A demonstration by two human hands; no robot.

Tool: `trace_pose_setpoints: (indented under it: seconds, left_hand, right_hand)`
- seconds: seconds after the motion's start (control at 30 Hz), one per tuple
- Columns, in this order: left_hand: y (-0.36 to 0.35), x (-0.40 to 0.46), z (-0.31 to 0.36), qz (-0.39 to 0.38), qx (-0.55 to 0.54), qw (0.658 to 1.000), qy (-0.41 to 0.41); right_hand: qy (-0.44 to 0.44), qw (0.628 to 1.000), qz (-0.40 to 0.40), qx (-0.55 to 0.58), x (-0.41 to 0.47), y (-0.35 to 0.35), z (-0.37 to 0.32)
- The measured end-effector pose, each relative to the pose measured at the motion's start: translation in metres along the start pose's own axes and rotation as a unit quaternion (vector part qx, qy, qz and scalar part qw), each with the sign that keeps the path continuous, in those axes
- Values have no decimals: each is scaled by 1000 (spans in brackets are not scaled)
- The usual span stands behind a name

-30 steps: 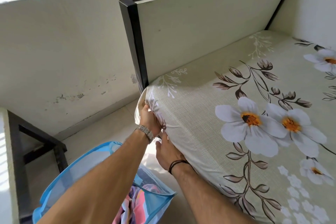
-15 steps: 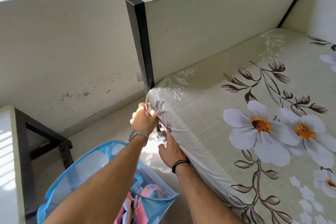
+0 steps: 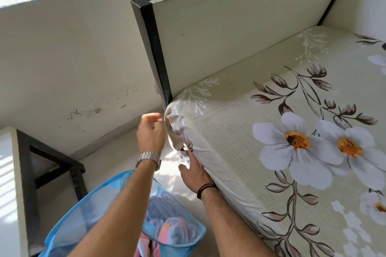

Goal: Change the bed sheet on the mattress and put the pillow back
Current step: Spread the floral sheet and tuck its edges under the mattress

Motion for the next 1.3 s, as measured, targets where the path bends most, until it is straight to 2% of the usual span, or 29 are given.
trace_pose_setpoints:
  seconds: [0.03, 0.07, 0.13, 0.3, 0.43, 0.6, 0.73, 0.83, 0.9, 0.93, 1.0, 1.07, 1.13, 1.2, 1.3]
  left_hand:
    - [-16, -7, 3, -51, -87, 995, 2]
    - [-36, -10, -3, -96, -171, 980, 40]
    - [-53, -12, -19, -100, -291, 943, 126]
    - [-53, 3, -33, -94, -318, 927, 175]
    - [-91, -25, -27, -157, -393, 885, 196]
    - [-111, -23, -21, -136, -484, 840, 203]
    - [-112, -12, -19, -106, -495, 831, 228]
    - [-114, -13, -18, -189, -450, 837, 246]
    - [-97, -12, -27, -228, -330, 879, 256]
    - [-78, -8, -36, -203, -255, 910, 258]
    - [-35, 2, -49, -96, -147, 956, 236]
    - [-23, 7, -45, -47, -165, 968, 180]
    - [-47, -4, -35, -109, -238, 952, 160]
    - [-77, -15, -35, -150, -318, 918, 182]
    - [-98, -15, -33, -136, -427, 868, 214]
  right_hand:
    - [3, 1000, 0, -7, -1, 1, -1]
    - [2, 1000, -6, -10, -2, 0, -1]
    - [-3, 1000, -15, -1, -2, -1, -1]
    - [-8, 1000, -14, 8, -2, -1, -1]
    - [-12, 1000, -14, 21, -3, -2, 0]
    - [-19, 999, -3, 50, 2, -3, 10]
    - [-28, 998, -16, 61, 3, -7, 12]
    - [-27, 999, -21, 39, 4, -8, 11]
    - [-21, 999, -17, 27, 4, -6, 8]
    - [-24, 999, -20, 28, 5, -8, 11]
    - [-28, 999, -25, 28, 4, -8, 12]
    - [-27, 999, -21, 26, 3, -8, 11]
    - [-23, 1000, -15, 14, 4, -6, 11]
    - [-27, 999, -19, 13, 5, -8, 15]
    - [-24, 999, -30, 29, 3, -7, 12]
Point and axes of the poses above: each hand's wrist, its own x-axis towards the middle knuckle, its own y-axis out of the back of the hand, z = x × y, the point moved 10 cm from there along x, towards the middle knuckle, and after that the axes turned 7 degrees about -z, right-handed, at the moved point
